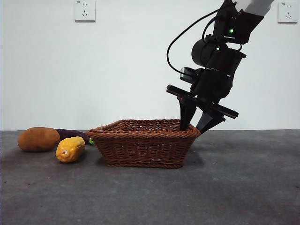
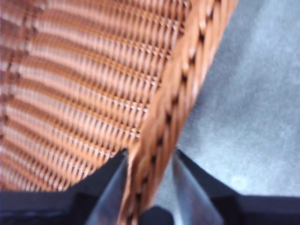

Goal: Help me put the vegetables on the table into the basket

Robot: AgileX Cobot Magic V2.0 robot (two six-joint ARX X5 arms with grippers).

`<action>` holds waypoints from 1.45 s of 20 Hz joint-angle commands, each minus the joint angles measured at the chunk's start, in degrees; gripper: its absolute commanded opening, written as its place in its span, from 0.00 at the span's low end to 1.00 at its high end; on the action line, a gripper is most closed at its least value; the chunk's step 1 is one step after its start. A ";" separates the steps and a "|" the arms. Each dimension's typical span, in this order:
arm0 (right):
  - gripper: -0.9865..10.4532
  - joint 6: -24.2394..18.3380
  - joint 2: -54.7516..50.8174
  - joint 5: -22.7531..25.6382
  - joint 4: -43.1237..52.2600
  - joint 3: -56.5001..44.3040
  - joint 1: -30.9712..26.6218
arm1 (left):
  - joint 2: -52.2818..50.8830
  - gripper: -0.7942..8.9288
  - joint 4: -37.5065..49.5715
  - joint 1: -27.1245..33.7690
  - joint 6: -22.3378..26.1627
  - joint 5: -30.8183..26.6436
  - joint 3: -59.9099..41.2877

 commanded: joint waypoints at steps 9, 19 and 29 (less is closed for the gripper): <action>0.08 1.79 -1.90 -1.68 -0.26 0.57 -0.04 | 5.33 0.76 0.39 -0.11 0.22 -1.44 0.15; 0.08 -5.55 -35.41 1.99 -11.74 1.31 -0.48 | 22.49 0.76 11.37 -5.57 -4.76 -7.98 0.39; 0.08 -7.67 -45.46 3.26 -19.32 1.29 -0.46 | 42.84 0.76 14.23 -12.02 -8.94 -21.66 6.91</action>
